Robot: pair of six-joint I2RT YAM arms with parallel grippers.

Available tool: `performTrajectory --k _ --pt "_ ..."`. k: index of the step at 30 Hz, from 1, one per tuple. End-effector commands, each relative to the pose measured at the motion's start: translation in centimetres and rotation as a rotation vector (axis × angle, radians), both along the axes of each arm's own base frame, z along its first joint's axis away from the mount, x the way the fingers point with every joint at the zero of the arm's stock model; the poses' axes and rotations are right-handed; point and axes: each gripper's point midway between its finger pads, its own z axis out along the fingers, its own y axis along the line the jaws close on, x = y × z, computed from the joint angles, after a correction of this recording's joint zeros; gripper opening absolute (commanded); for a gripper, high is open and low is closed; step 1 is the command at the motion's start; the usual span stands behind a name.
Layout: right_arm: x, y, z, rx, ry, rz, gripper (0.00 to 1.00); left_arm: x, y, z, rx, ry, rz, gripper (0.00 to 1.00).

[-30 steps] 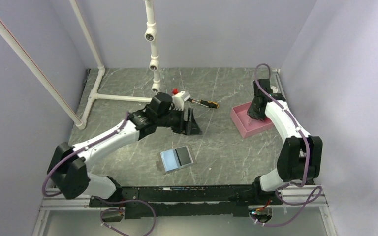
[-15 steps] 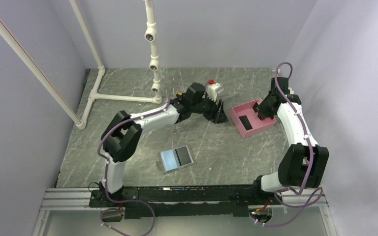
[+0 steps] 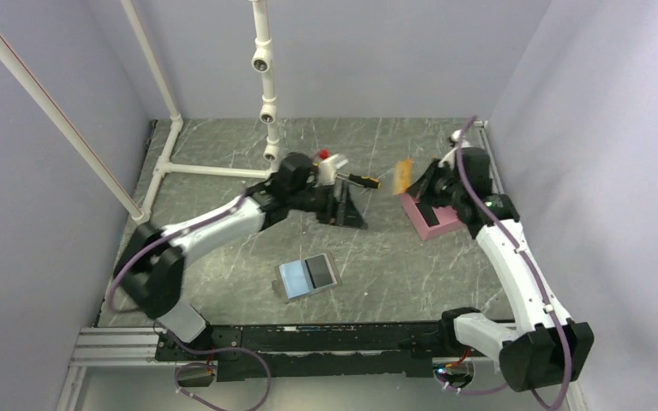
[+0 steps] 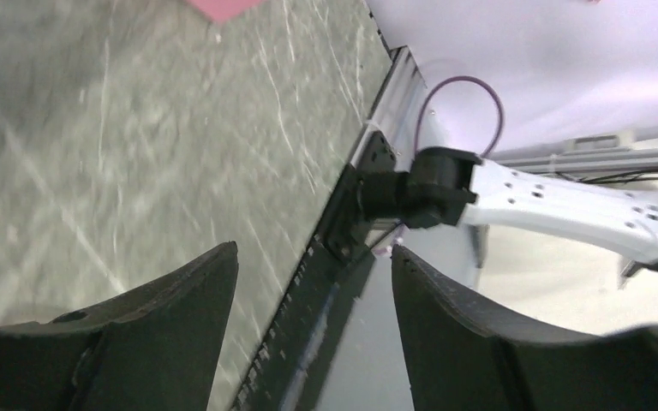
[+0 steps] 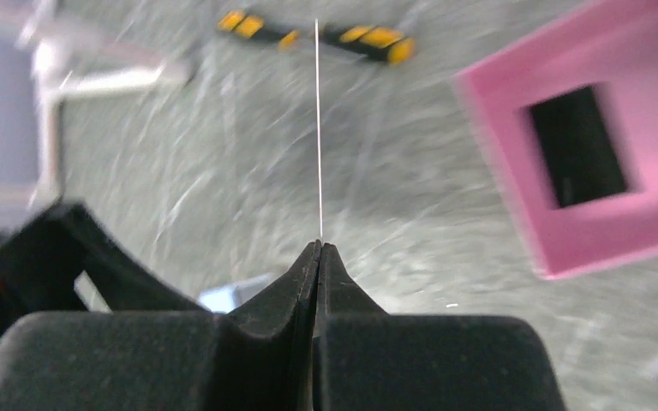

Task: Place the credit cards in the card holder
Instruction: Insert the credit card into the card holder.

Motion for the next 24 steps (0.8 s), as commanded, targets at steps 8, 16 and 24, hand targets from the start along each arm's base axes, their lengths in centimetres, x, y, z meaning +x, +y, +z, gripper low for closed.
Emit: performTrajectory --k 8,16,24 --pt "-10.5 20.2 0.9 0.415 -0.115 0.737 0.00 -5.2 14.4 4.7 -0.016 0.146 0.397 0.81" --pt "-13.1 22.8 2.8 0.541 -0.171 0.827 0.00 -6.9 18.5 4.8 -0.183 0.248 0.597 0.86" --pt "-15.0 24.2 6.7 0.702 -0.215 0.918 0.00 -6.5 18.1 9.0 -0.410 0.127 0.563 0.85"
